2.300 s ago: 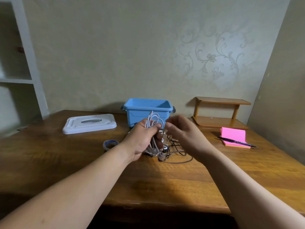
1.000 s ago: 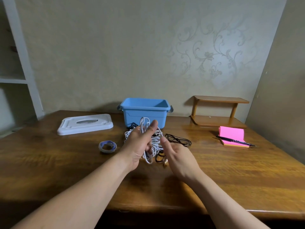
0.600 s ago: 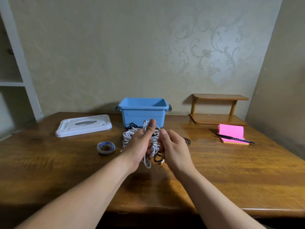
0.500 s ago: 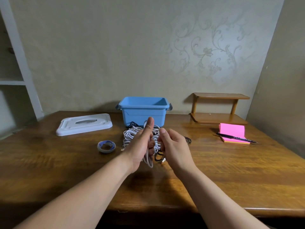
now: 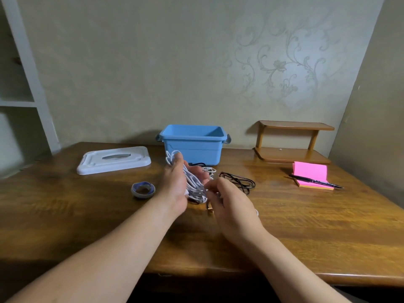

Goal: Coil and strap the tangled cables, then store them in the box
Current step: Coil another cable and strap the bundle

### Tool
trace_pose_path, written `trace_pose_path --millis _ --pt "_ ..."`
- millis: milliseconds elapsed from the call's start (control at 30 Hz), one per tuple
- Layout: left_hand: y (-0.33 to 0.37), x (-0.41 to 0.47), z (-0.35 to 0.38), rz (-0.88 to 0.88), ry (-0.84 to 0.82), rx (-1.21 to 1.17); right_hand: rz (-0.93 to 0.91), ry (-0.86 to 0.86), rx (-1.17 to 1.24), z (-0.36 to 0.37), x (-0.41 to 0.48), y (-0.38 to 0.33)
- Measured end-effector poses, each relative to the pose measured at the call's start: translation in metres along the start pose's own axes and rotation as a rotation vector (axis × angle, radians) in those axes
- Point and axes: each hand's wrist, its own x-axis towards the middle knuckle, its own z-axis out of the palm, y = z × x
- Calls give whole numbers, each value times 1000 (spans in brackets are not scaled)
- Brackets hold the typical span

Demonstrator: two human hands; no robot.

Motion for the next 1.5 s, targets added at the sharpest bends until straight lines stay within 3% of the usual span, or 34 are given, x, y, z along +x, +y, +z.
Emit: trace_pose_path --millis 133,267,333,467,600,733,867,933,1000,1133,1233,1333,1500 --pt "1 11 -3 -7 46 -23 -26 40 -21 -3 2 1" --pt "9 10 -3 82 -96 75 194 -279 252 -8 14 -6" --pt "13 11 2 114 -143 110 203 -367 322 -9 26 -14" --pt "25 17 13 138 -126 48 156 -263 286 -7 52 -21" --pt "24 26 17 149 -240 43 171 -138 168 5 75 -16" --pt "24 50 17 183 -234 -13 144 -102 284 10 91 -11" --pt "33 81 2 173 -147 -84 107 -428 363 -13 101 5" --pt "36 88 -10 200 -149 23 137 -642 381 -28 108 27" --pt "35 87 -15 225 -222 213 207 -708 601 -35 114 47" --pt "27 63 2 208 -533 651 245 -438 1046 -37 123 58" --pt "19 52 11 172 -706 729 193 -354 1111 -35 126 57" --pt "17 60 6 233 -683 757 169 -293 1022 -35 124 57" --pt "16 64 1 237 -563 585 182 -159 1024 -34 119 57"
